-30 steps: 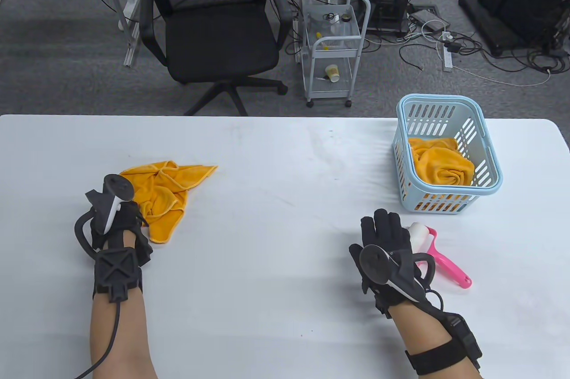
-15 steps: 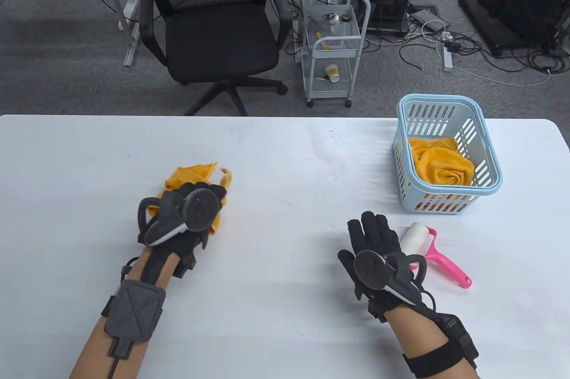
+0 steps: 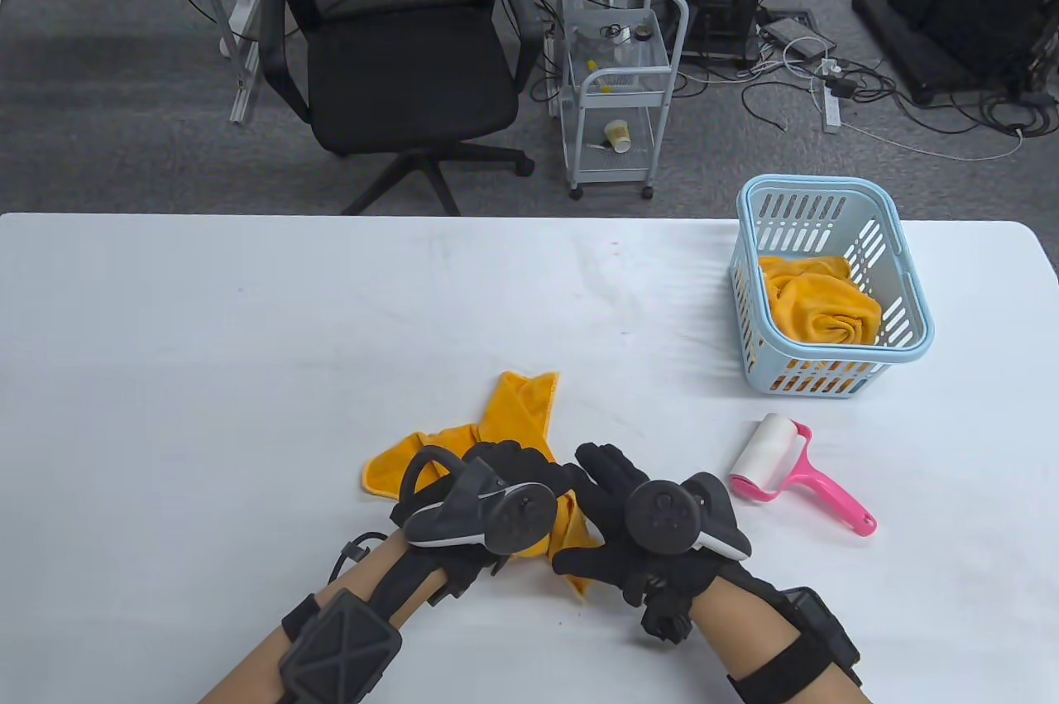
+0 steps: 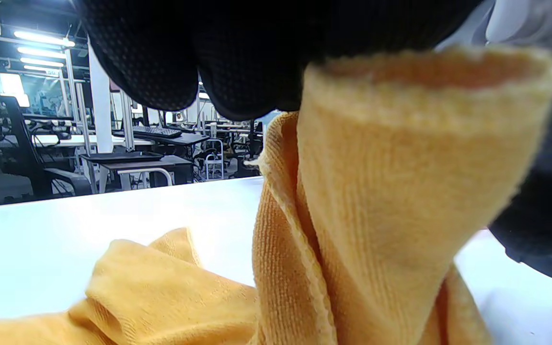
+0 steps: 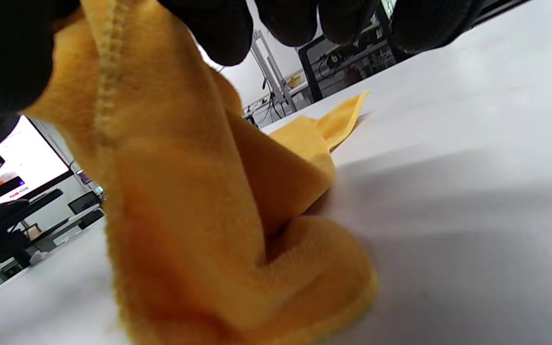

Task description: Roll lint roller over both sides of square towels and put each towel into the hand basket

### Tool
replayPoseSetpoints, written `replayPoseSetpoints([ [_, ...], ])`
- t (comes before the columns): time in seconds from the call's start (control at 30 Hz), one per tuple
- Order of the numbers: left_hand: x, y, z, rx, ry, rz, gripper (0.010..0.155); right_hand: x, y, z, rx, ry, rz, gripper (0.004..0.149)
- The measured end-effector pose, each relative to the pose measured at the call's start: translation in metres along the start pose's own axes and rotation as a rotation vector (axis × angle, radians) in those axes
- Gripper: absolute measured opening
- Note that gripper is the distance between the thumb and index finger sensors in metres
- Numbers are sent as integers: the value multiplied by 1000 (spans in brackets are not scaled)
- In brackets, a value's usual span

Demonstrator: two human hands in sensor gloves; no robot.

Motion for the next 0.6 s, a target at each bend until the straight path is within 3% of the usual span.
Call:
replayPoseSetpoints([
  [0.1,3,1,-4,10,38,4,43,-3,-2,3,76,78,41,77],
  [0.17,6,2,-6,19,73,6,51,-4,-1,3,152,115,75,55],
  [0.33,11,3,-15,79,-37,46,38,-6,1,-7,175,118,52,55],
  [0.6,13,1,-37,213,-4,36,38,-22,4,-11,136,182,-32,52],
])
Point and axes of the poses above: the tracker on the back of each hand, its own x axis roughly to the little-finger side, its own y axis roughly from the fingertips to the wrist, z = x × y, the point moved 1 cm from there along -y, roughly from the wrist to the fingertips, and after that the axes turned 1 degree about x, right-handed, at the moved point
